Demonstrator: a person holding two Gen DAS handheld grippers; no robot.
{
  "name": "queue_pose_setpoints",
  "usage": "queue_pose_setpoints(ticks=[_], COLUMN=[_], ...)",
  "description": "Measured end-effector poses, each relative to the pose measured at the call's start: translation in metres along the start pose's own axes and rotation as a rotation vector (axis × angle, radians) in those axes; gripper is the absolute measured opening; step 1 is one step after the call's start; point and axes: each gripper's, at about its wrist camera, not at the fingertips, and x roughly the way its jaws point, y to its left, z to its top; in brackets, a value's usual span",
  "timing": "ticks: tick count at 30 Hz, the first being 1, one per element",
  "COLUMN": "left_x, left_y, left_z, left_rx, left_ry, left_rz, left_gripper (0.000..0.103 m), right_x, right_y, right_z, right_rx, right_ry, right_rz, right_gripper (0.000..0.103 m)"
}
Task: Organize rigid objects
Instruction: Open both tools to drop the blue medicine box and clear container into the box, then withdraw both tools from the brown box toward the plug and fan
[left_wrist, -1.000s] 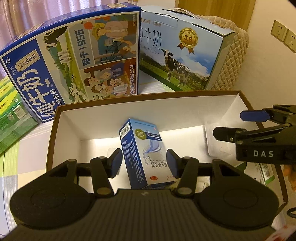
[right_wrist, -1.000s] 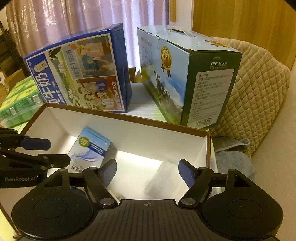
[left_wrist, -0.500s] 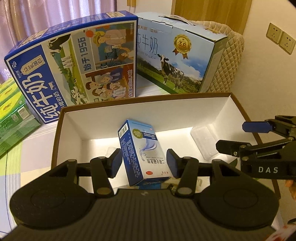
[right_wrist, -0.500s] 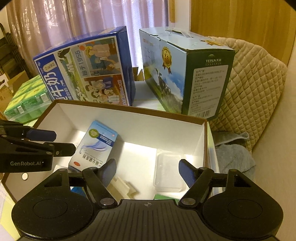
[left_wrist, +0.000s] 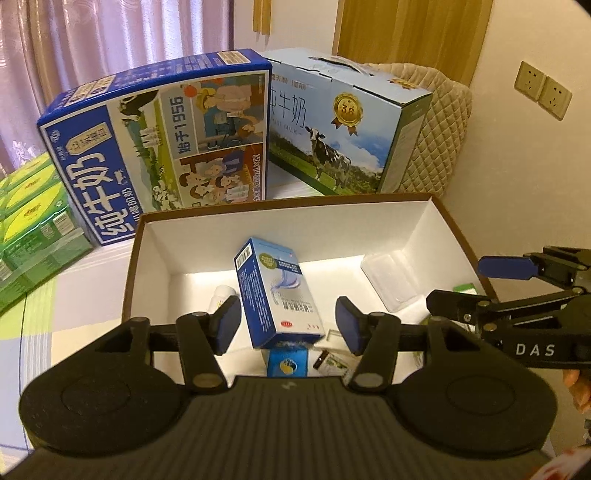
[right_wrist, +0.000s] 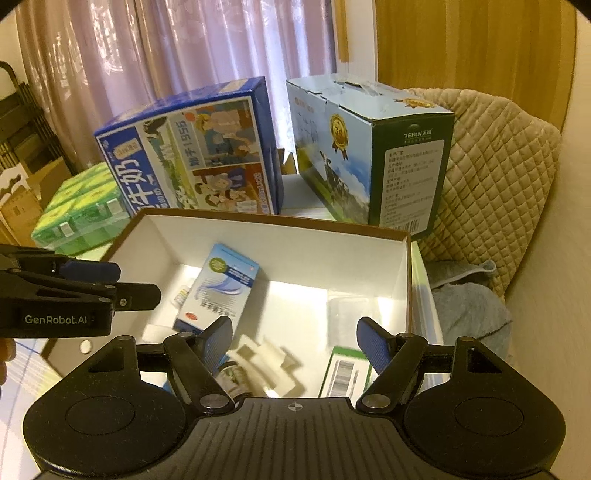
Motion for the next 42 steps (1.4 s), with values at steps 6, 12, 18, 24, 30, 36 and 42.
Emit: queue_pose_setpoints(ticks=[6,12,18,24,30,36,42], left_x=[-0.028,-0.057,-0.083,-0.108,-0.127,-0.141,-0.147], left_y=[-0.002,-0.001,0.001,0.005,0.007,0.006,0.008], left_z=[-0.013,-0.029,-0.051,-0.073,-0.093,-0.115,-0.137], left_rx=[-0.015,-0.024,-0.038,-0.069,-0.087,-0.091,-0.112], left_ry=[-0.023,-0.051,-0.06,-0.069,-0.071,-0.062,-0.039], left_rz=[-0.011,-0.02,-0.024,-0.023,-0.027,-0.041,-0.049], left_gripper=[0.056,0.056,0.056,0.056,0.056,0.056,0.056], right_x=[-0.028,-0.05,-0.069,-0.085,-0.099,-0.106,-0.108], right_y=[0.008,0.018,0.029,0.042,0.058,0.07,0.078], right_z=[-0.013,-0.027,-0.047,-0.066,-0.085,-0.104,-0.121], right_rx=[0.035,0.04,0.063,0.066,0.045,0.045,0.053], right_ry=[-0.031,-0.037,-0.038,-0.031,-0.022,-0.003,0.024], right_rz=[0.02,0.022,0.046,0.057,0.066,0.082,0.088], right_gripper=[0.071,0.071,0.071,0.071,0.071,0.071,0.071])
